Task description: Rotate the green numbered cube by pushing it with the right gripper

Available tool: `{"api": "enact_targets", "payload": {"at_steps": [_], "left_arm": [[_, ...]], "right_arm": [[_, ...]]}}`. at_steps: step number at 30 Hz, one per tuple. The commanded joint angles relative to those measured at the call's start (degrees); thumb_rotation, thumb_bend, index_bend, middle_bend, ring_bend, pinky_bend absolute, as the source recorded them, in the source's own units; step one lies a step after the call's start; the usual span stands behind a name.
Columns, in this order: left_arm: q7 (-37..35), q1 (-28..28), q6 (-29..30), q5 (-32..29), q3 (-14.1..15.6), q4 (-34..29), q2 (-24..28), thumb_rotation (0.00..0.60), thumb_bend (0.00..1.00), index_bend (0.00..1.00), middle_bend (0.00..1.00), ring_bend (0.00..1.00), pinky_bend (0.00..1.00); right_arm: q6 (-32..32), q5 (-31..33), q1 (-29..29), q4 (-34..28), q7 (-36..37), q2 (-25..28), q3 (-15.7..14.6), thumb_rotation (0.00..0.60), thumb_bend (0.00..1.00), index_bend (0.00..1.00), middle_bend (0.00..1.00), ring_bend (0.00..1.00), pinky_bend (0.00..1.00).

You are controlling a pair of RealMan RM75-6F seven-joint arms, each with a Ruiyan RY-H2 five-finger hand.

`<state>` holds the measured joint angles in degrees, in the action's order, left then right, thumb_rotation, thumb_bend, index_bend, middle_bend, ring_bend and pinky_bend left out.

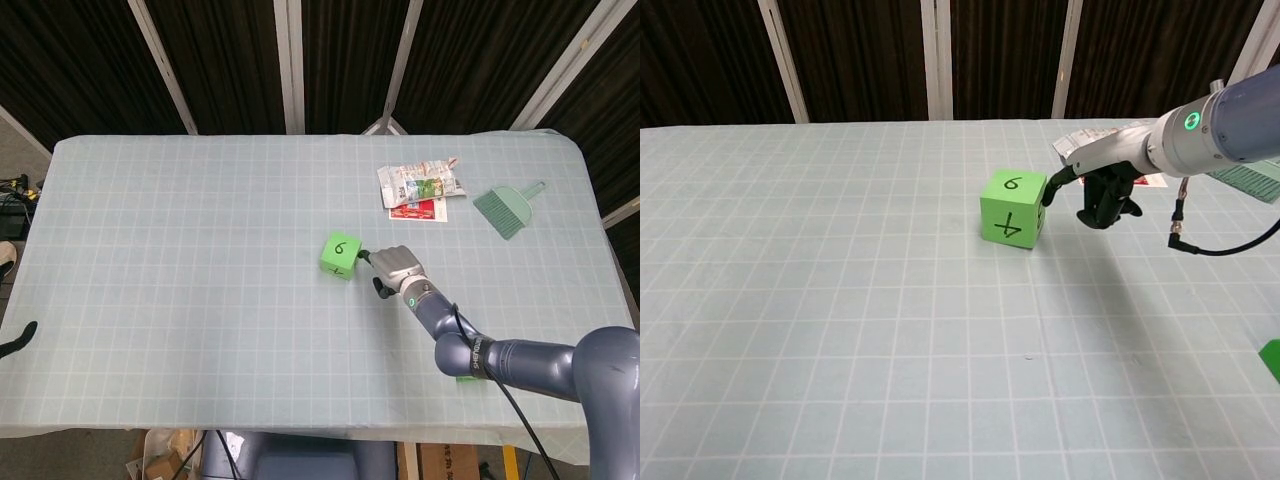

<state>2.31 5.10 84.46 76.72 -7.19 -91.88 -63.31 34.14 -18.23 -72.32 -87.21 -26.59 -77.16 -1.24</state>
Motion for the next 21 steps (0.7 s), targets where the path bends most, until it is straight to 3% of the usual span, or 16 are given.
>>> {"api": "enact_targets", "payload": {"at_steps": [1, 21], "left_arm": [[0.0, 0.1, -0.2, -0.1, 0.0, 0.0, 0.0, 0.6, 0.33, 0.11, 0.0, 0.0, 0.08], [0.2, 0.1, -0.2, -0.4, -0.1, 0.2, -0.1, 0.6, 0.34, 0.11, 0.0, 0.0, 0.08]], "right_arm": [[-0.5, -1.3, 0.1, 0.6, 0.9, -0.4, 0.4, 0.6, 0.67, 0.14, 0.82, 0.78, 0.67], [0.0, 2.9, -4.0, 6.8, 0.6, -4.0, -1.2, 0.6, 0.67, 0.14, 0.82, 0.78, 0.67]]}}
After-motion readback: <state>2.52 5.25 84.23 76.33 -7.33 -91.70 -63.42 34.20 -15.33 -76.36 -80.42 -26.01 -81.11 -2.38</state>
